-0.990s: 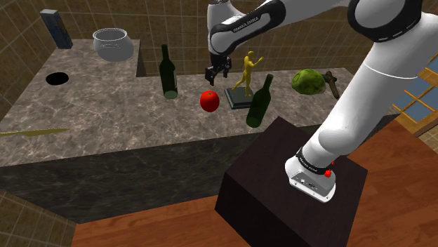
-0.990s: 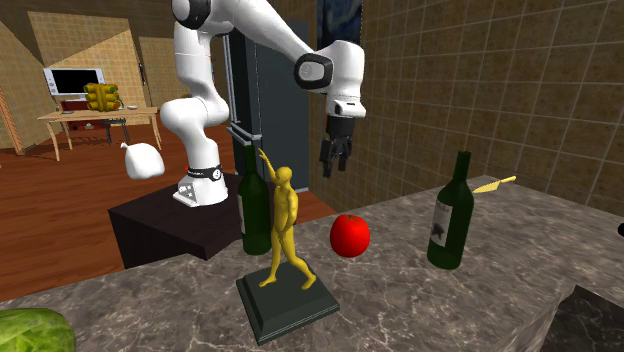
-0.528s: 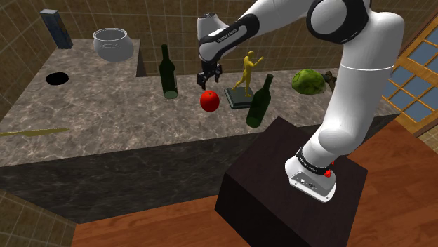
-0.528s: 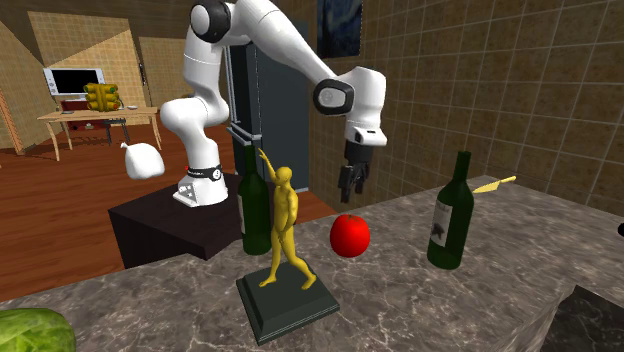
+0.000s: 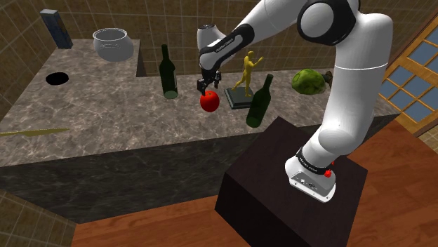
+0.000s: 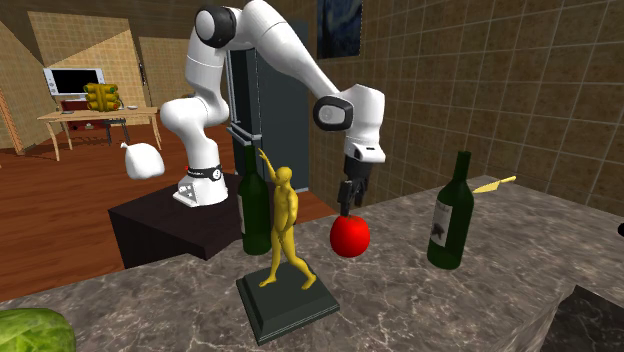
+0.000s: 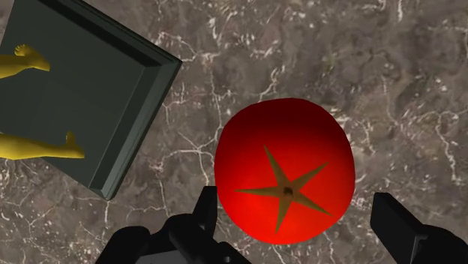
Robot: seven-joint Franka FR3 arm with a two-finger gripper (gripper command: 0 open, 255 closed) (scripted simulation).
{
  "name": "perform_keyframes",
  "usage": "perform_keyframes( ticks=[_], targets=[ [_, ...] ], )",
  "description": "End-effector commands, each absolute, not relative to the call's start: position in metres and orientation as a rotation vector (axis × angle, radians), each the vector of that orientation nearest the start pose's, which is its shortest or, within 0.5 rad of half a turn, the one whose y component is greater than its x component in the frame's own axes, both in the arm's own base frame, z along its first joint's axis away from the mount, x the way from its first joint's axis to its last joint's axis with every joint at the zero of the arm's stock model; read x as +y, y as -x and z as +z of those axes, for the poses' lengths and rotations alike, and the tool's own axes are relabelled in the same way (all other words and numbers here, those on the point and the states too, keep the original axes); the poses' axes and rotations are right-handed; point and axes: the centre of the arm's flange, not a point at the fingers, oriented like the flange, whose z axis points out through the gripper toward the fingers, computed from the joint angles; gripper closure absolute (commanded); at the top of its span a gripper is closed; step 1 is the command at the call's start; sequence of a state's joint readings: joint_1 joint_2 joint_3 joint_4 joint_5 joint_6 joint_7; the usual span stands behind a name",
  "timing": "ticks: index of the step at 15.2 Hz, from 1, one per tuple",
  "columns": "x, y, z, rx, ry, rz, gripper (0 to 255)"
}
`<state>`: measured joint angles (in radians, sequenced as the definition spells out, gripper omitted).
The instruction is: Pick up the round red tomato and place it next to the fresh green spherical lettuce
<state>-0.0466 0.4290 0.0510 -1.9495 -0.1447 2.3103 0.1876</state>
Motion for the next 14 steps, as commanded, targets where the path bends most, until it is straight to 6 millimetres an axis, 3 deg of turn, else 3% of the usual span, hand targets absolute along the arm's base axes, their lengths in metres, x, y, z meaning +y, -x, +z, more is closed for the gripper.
perform_keyframes(
  ticks=[1,6,7,14],
  targets=[
    [-0.0019,-0.6124,0.2511,0.139,3.225,0.094,0],
    [-0.0019,-0.6124,0.2512,0.139,3.225,0.094,0],
    [-0.0019,-0.6124,0.2512,0.139,3.225,0.094,255],
    [-0.0019,-0.6124,0.2512,0.139,3.225,0.094,255]
  ],
)
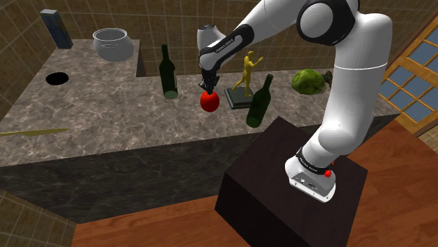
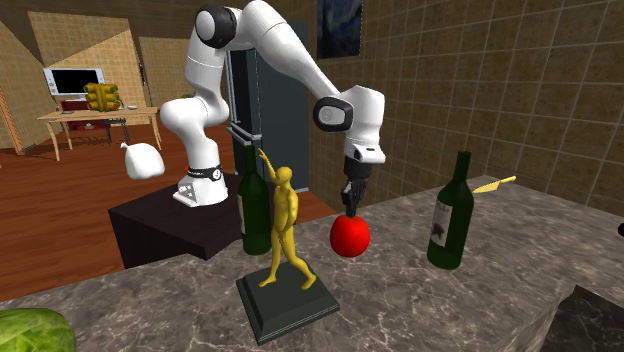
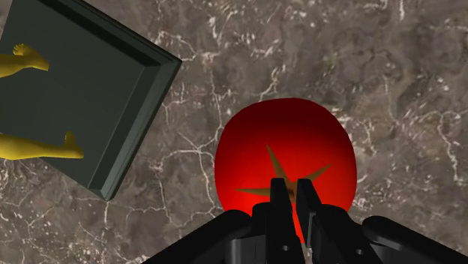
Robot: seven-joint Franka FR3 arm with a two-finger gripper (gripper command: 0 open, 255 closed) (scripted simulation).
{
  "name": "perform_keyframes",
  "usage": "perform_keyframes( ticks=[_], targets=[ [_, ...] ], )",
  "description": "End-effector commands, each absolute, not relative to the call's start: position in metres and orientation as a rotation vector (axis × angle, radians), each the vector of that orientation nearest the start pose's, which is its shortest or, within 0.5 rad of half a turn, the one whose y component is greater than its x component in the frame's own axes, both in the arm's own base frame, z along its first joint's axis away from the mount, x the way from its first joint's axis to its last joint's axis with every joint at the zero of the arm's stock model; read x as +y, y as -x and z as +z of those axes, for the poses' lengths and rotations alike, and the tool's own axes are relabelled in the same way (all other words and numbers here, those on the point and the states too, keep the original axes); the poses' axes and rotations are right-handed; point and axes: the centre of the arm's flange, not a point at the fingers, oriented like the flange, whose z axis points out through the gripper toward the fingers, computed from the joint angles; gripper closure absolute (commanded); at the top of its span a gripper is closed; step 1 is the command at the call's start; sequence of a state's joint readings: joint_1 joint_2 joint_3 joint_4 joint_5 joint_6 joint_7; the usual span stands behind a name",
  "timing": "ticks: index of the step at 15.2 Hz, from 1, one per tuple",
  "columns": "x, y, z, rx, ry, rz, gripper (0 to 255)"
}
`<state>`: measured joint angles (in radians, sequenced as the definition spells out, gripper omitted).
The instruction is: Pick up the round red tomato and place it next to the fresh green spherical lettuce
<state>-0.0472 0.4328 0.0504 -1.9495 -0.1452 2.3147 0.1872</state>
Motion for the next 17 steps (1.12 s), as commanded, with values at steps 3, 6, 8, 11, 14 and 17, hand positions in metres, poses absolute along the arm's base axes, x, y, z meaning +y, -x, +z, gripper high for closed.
perform_keyframes(
  ticks=[3,6,8,11,14,17],
  targets=[
    [-0.002,-0.612,0.256,0.139,3.225,0.094,255],
    [-0.002,-0.612,0.272,0.139,3.225,0.094,255],
    [-0.002,-0.612,0.283,0.139,3.225,0.094,255],
    [-0.002,-0.612,0.299,0.139,3.225,0.094,255],
    [-0.002,-0.612,0.314,0.139,3.225,0.094,255],
    [-0.002,-0.612,0.330,0.139,3.225,0.094,255]
  ],
)
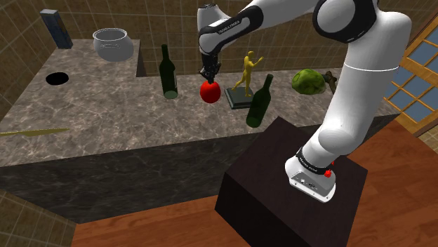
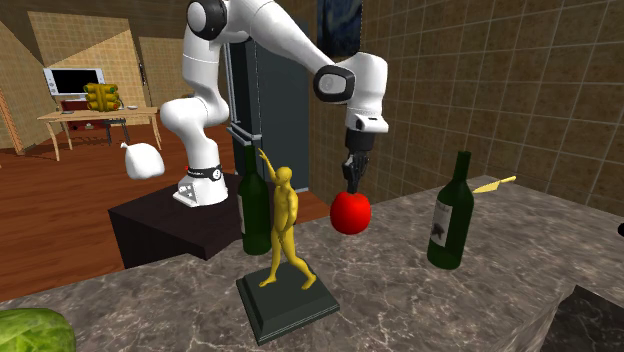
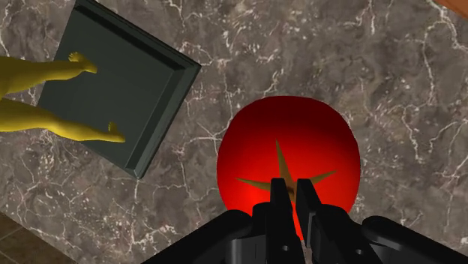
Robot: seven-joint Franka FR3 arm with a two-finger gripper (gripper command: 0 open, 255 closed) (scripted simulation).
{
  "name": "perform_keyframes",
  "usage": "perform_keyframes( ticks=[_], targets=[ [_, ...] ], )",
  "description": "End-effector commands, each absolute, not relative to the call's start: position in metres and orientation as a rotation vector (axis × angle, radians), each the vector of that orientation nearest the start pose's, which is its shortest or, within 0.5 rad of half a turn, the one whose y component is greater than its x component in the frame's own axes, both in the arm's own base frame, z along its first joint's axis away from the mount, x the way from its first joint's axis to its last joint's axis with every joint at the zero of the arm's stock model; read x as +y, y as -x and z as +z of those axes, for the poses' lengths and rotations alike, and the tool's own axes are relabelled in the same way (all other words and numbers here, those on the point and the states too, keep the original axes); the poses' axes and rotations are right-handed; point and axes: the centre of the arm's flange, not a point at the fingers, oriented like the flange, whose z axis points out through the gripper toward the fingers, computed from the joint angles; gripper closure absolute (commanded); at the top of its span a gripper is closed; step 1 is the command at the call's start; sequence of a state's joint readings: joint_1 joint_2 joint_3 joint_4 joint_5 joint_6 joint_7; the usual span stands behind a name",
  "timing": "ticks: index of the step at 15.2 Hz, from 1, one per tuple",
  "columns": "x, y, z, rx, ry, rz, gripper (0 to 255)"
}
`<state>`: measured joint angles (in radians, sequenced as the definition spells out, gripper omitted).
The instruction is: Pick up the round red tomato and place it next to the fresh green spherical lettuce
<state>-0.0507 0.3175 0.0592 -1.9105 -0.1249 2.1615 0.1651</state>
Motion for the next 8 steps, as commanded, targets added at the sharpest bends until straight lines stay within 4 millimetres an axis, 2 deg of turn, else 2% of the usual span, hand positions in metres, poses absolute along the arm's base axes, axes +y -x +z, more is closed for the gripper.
perform_keyframes(
  ticks=[1,8],
  targets=[
    [-0.002,-0.612,0.336,0.139,3.225,0.094,255],
    [-0.002,-0.612,0.373,0.139,3.225,0.094,255]
  ],
)
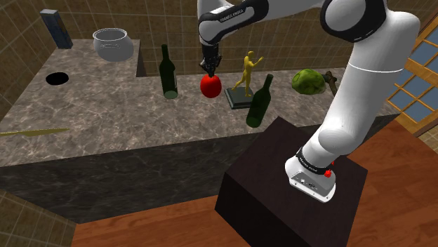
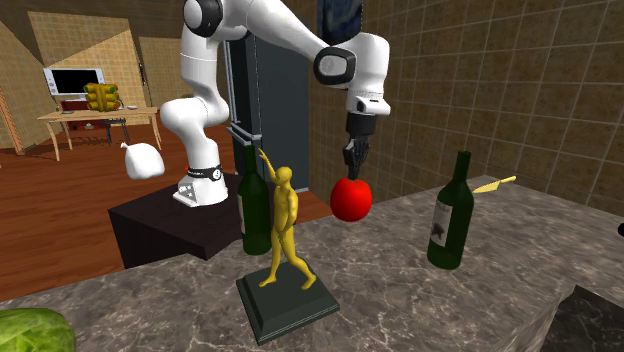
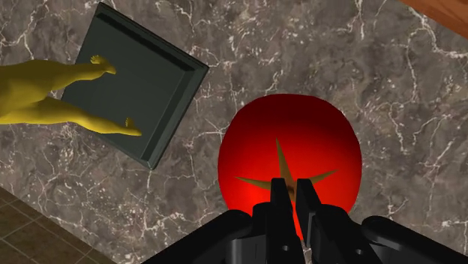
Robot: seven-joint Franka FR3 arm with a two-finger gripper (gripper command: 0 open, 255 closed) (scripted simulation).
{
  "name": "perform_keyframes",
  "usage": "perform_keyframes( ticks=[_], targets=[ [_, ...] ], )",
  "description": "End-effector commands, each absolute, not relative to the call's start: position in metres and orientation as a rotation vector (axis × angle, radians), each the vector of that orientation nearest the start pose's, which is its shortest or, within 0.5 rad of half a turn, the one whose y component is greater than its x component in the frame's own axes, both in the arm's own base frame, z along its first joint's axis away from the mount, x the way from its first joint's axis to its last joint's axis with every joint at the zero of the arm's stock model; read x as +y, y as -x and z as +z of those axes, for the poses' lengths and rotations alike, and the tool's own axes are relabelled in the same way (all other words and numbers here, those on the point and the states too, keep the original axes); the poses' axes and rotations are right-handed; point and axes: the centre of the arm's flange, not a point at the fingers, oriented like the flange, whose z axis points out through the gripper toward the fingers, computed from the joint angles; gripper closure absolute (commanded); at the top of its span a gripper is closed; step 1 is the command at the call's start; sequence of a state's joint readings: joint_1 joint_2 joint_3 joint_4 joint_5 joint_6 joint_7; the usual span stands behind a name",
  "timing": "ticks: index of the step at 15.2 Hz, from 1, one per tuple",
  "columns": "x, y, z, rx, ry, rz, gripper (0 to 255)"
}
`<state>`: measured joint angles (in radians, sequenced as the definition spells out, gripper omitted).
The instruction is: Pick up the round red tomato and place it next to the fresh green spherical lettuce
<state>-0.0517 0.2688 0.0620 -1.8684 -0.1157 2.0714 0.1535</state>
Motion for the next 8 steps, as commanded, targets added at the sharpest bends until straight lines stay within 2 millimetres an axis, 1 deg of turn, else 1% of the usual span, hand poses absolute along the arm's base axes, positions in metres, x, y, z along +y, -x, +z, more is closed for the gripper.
perform_keyframes(
  ticks=[1,8],
  targets=[
    [-0.002,-0.612,0.378,0.139,3.225,0.094,255],
    [-0.002,-0.612,0.415,0.139,3.225,0.094,255]
  ],
)
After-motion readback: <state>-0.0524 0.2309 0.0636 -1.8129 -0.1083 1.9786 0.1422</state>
